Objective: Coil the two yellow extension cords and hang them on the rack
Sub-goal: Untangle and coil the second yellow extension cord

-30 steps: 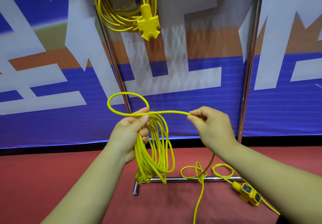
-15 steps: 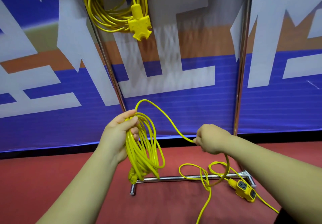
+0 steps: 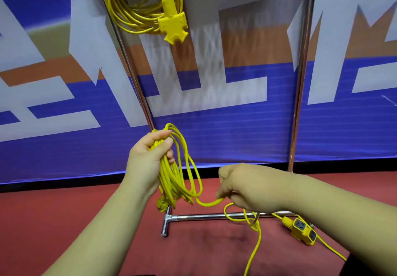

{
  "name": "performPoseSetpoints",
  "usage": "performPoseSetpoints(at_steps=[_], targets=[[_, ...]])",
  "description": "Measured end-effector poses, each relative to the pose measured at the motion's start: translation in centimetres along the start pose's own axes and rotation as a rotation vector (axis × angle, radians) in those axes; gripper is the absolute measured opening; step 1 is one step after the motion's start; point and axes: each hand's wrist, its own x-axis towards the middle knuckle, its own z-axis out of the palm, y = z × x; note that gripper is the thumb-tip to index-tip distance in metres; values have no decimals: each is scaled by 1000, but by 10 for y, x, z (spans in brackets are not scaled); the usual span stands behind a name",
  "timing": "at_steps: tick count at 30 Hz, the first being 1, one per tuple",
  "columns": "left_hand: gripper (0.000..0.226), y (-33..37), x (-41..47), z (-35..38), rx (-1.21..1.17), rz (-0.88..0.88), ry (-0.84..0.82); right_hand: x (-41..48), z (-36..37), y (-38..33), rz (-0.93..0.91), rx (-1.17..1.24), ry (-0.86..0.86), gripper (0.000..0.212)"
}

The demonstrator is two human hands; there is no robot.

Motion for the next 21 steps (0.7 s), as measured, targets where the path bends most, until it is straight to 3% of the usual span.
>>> performPoseSetpoints(at_steps=[4, 11, 17, 21], targets=[[15, -14, -3, 8, 110, -36, -61, 2, -6, 1, -79, 151, 352, 21], [16, -18, -21, 37, 141, -122, -215, 4, -7, 7, 136, 369, 657, 28], [16, -10, -31, 51, 45, -179, -351, 4, -11, 27, 321, 665, 691, 47], [33, -9, -36, 59, 31, -186, -428, 0, -18, 37, 329, 756, 662, 50]])
